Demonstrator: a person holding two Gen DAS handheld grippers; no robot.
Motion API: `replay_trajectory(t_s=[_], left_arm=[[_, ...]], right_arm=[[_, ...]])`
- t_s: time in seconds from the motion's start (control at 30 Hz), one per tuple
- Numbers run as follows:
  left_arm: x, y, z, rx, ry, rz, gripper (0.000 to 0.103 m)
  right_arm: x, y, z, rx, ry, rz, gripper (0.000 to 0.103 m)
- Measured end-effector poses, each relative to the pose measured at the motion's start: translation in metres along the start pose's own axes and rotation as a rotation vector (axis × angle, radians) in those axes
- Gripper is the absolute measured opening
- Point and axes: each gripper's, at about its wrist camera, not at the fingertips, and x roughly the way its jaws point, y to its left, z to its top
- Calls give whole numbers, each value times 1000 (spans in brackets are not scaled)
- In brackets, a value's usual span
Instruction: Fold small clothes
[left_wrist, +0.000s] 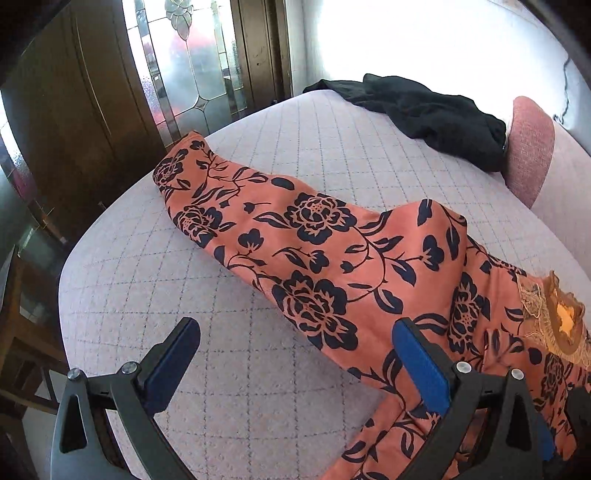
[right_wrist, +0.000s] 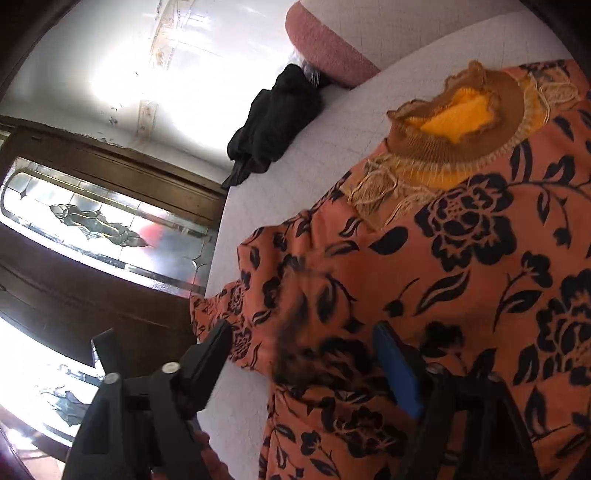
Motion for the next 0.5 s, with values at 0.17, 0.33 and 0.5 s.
replay_trajectory(t_s=[0.17, 0.33, 0.5], left_arm=[[-13, -8, -3, 24, -38, -98, 103], [-26, -39, -14, 138, -55, -291, 94], [-23, -77, -27, 237, 17, -460, 64]], right_arm=[[-51, 11, -5, -106, -73, 10, 82], [-128, -4, 22, -168, -214, -224, 51], [-207, -66, 42, -25, -354, -356, 41]])
